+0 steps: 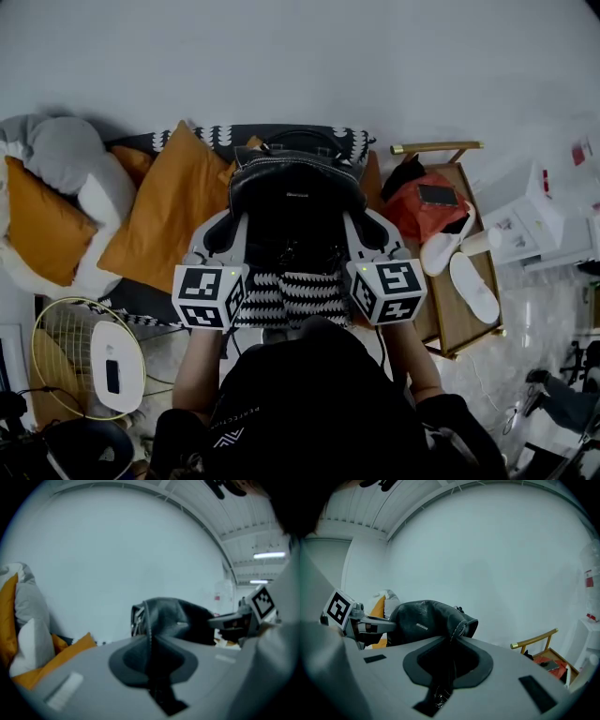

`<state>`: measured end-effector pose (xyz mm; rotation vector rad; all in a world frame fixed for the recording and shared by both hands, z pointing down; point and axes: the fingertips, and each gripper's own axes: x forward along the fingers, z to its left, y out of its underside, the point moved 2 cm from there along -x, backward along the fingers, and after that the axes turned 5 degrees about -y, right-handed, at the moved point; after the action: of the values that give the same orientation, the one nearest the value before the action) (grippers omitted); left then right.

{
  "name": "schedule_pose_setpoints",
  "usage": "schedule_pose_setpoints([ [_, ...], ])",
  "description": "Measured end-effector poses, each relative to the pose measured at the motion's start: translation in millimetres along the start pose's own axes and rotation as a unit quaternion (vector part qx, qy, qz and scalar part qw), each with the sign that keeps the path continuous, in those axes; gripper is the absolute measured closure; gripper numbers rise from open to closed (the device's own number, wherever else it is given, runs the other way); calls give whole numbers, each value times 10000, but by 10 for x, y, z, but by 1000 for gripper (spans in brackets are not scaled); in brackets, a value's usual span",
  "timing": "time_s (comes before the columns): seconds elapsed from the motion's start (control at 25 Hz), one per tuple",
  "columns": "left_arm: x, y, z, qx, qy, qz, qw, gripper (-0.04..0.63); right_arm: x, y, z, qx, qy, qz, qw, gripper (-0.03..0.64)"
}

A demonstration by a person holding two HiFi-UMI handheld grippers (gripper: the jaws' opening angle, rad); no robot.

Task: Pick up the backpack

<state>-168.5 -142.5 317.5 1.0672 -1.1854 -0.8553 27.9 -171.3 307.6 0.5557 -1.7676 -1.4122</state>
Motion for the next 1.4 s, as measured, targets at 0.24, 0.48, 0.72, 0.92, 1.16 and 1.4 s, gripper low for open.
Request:
schedule_pose_setpoints([
  [0.24,-130,-57,10,-65,-70,-115,9999,557,-57,-70,80,-38,-24,-76,10000,588],
  [0.48,-240,-68,20,-84,-76,-167,9998,557,-107,-94,161,-45,9,-169,9998,588],
  [0.72,-319,-77,11,-29,-81,-218,9997,557,-161,-83,208,-21,10,-257,9997,588],
  [0.92,-370,-79,-3,-23,-68,-219,9997,557,-185,-94,226,8,-3,-293,9996,588],
  [1.16,-393,-84,4,-13,-83,-235,9997,557,-205,-100,254,4,-53,-295,9995,588],
  [1.4,-395,-27,-2,-51,-80,-168,9998,557,-188,-54,252,0,-70,-221,9997,588],
])
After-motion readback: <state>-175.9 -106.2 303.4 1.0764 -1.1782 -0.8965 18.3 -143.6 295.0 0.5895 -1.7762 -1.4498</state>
